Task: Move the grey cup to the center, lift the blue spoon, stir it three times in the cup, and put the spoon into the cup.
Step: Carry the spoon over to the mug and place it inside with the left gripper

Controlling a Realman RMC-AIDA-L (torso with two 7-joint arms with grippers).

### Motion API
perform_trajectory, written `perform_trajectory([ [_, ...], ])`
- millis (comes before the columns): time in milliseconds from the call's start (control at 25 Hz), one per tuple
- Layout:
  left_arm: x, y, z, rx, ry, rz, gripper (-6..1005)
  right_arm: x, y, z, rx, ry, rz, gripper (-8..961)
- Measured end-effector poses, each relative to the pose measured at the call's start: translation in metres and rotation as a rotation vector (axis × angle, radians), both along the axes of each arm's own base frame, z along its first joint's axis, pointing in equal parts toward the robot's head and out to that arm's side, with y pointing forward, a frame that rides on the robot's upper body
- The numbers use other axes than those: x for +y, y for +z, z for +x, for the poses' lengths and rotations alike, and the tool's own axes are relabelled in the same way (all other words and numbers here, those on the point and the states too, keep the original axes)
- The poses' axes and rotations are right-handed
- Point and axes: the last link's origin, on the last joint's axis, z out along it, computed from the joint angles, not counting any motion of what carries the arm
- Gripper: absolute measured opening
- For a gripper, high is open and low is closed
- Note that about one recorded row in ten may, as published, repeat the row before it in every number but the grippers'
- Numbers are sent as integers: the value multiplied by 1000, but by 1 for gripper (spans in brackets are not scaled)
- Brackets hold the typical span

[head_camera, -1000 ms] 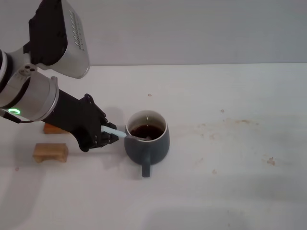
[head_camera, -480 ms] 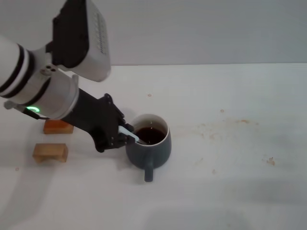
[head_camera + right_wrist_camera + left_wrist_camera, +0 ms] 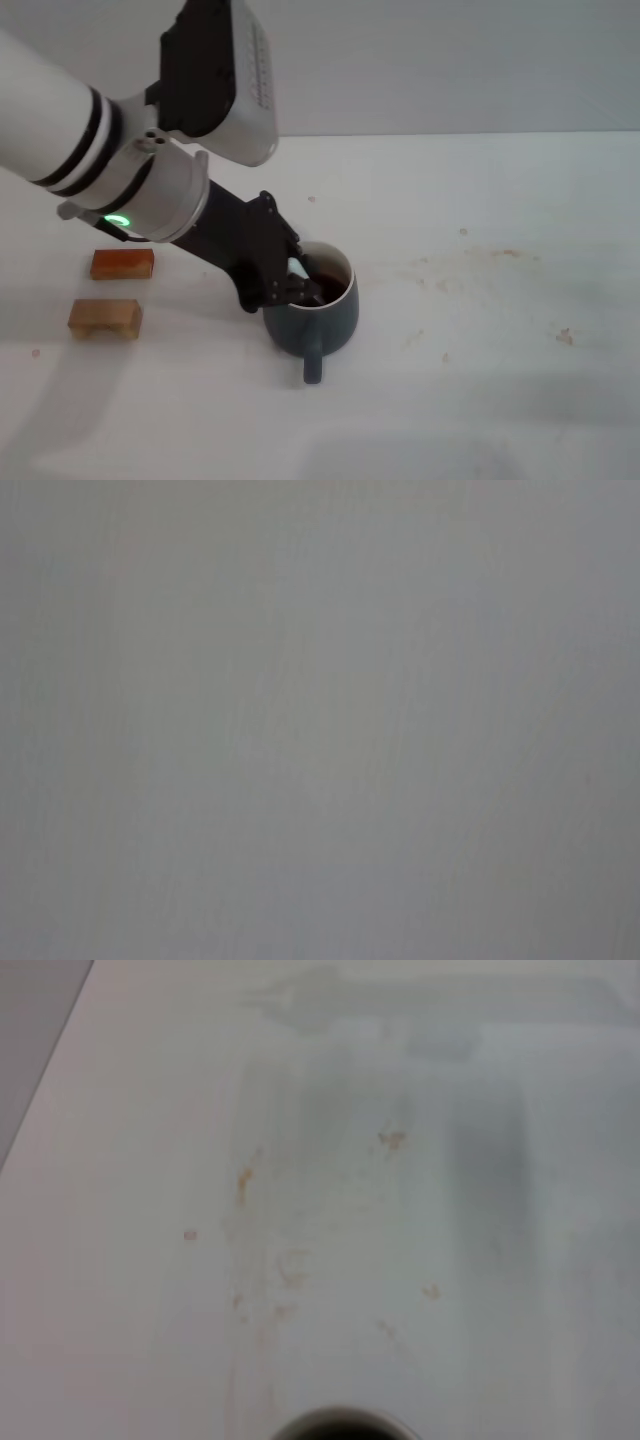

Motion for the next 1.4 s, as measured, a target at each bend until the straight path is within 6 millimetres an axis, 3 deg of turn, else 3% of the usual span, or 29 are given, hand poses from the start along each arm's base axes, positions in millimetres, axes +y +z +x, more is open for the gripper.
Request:
perform_trajectory([
  [640,27,-16,12,-26,-26,24,179,1,4,1,-12,0,6,112],
  [840,40,-7,-4,-30,14,61,179,1,5,0,-12,3,11,112],
  [1160,30,5,-26,-8,69,71,177,5,7,-4,-11,13,10,113],
  [1400,17,10,-29,-9,82,78,175,12,6,-9,-12,26,-2,113],
])
